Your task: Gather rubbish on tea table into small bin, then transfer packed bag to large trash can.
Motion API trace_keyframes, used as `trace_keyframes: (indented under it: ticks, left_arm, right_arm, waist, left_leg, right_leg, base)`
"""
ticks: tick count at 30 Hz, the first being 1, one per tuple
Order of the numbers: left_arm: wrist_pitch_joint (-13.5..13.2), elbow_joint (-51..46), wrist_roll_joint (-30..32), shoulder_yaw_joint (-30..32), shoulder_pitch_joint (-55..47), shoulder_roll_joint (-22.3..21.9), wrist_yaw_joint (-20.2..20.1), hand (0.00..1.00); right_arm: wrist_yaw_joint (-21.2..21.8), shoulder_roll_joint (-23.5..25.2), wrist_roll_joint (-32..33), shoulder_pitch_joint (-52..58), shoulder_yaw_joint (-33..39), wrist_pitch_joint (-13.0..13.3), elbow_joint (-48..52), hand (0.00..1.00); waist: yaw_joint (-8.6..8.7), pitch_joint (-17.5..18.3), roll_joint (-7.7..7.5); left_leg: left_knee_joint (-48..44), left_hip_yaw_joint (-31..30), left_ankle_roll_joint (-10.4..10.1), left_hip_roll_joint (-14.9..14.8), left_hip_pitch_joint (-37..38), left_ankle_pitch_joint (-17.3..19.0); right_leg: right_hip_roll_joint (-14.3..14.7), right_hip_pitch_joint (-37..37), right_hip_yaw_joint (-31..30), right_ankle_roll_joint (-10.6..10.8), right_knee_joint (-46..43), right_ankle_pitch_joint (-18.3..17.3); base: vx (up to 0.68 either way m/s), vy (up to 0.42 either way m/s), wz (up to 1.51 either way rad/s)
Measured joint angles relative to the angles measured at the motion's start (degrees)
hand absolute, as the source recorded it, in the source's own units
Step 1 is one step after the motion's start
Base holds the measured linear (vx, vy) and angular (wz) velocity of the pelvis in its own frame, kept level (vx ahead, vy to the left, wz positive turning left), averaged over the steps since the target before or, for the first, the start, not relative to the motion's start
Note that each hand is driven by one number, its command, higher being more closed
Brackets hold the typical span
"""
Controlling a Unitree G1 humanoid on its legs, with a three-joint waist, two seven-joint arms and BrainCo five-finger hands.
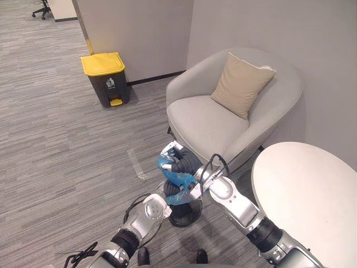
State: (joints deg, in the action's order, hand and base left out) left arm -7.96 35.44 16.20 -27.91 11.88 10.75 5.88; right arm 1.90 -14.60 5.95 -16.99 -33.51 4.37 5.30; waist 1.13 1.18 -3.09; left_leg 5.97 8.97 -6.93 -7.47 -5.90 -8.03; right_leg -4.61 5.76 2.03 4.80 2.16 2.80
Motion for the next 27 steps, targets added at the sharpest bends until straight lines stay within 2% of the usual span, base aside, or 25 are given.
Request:
trace_keyframes:
  ticks: [7, 10, 13, 14, 16, 17, 20, 22, 27]
  left_arm:
    - [0.03, -1.12, -0.11, 2.3, -2.68, 0.7, -1.13, 1.0]
    - [0.0, -0.85, 0.01, 4.49, -4.15, 0.79, -1.18, 1.0]
    - [0.4, 1.44, 0.3, 5.69, -5.5, 0.94, -1.04, 1.0]
    - [1.12, 4.2, 0.66, 6.57, -7.06, 0.94, -0.81, 1.0]
    - [1.7, 6.52, 0.62, 6.63, -8.31, 0.9, -1.32, 1.0]
    - [2.74, 6.17, 0.52, 7.2, -8.95, 1.0, -2.9, 1.0]
    - [3.05, 3.6, 0.64, 11.15, -11.25, 0.76, -2.75, 1.0]
    - [3.3, 2.83, 0.63, 15.5, -12.97, 0.85, -2.36, 1.0]
    - [3.44, 6.79, 0.52, 17.71, -13.86, 0.75, -2.62, 1.0]
  right_arm:
    - [-3.35, 0.81, -12.18, 4.21, 5.83, 2.78, 0.12, 0.0]
    - [-6.8, 1.13, -17.41, 9.25, 9.82, 3.78, 2.63, 0.0]
    - [-8.96, 1.65, -18.45, 11.75, 12.62, 5.62, 5.72, 0.0]
    - [-10.12, 2.78, -19.63, 13.16, 14.53, 7.12, 6.15, 0.0]
    - [-10.99, 3.92, -19.68, 15.8, 16.78, 7.77, 5.73, 0.0]
    - [-10.9, 4.28, -19.5, 18.35, 18.7, 7.89, 4.44, 0.0]
    - [-10.6, 6.3, -18.2, 21.87, 22.01, 7.56, -0.52, 0.0]
    - [-9.93, 7.55, -16.51, 24.09, 25.95, 5.94, -7.68, 0.0]
    - [-8.49, 7.29, -16.03, 24.26, 28.87, 3.94, -20.28, 0.0]
  waist:
    - [0.13, 0.43, -0.1]
    - [0.17, 0.51, -0.09]
    - [0.49, 0.54, -0.03]
    - [1.19, 0.86, 0.11]
    - [1.82, 1.06, 0.18]
    - [1.74, 1.07, 0.18]
    - [1.84, 1.06, 0.41]
    - [1.85, 0.98, 0.82]
    - [1.75, 0.28, 2.12]
  left_leg:
    - [0.0, 0.12, -0.01, 0.0, 0.08, 0.01]
    - [0.0, 0.49, -0.07, 0.0, 0.15, 0.07]
    - [0.0, 1.35, -0.26, -0.05, 0.65, 0.24]
    - [0.0, 1.53, -0.4, -0.03, 0.97, 0.4]
    - [-0.01, 1.64, -0.47, -0.02, 0.99, 0.54]
    - [-0.01, 1.66, -0.86, 0.0, 0.99, 0.97]
    - [-0.02, 1.66, -0.93, 0.09, 1.0, 1.13]
    - [-0.02, 1.83, -0.87, 0.1, 0.98, 1.32]
    - [-0.01, 1.4, -1.0, 0.18, 1.48, 1.54]
  right_leg:
    - [-0.01, 0.0, -0.13, 0.02, 0.03, 0.05]
    - [-0.03, 0.12, -0.41, 0.02, 0.08, 0.13]
    - [-0.01, 0.13, -0.98, 0.03, 0.16, 0.28]
    - [-0.02, 0.05, -1.33, 0.04, 0.13, 0.28]
    - [-0.02, 0.13, -1.62, 0.09, 0.16, 0.32]
    - [-0.04, 0.16, -1.76, 0.12, 0.17, 0.34]
    - [-0.07, 0.05, -1.48, 0.21, 0.49, 0.49]
    - [-0.09, -0.1, -1.49, 0.49, 1.34, 0.63]
    - [-0.14, -1.57, -1.06, 0.33, 2.53, 0.75]
  base:
    - [0.0, 0.0, 0.0]
    - [0.0, 0.0, -0.04]
    - [0.0, -0.001, -0.16]
    - [0.0, -0.001, -0.16]
    - [0.0, 0.0, -0.05]
    - [0.0, 0.0, 0.0]
    - [0.0, 0.0, -0.02]
    - [-0.02, 0.0, -0.06]
    - [0.0, -0.002, 0.02]
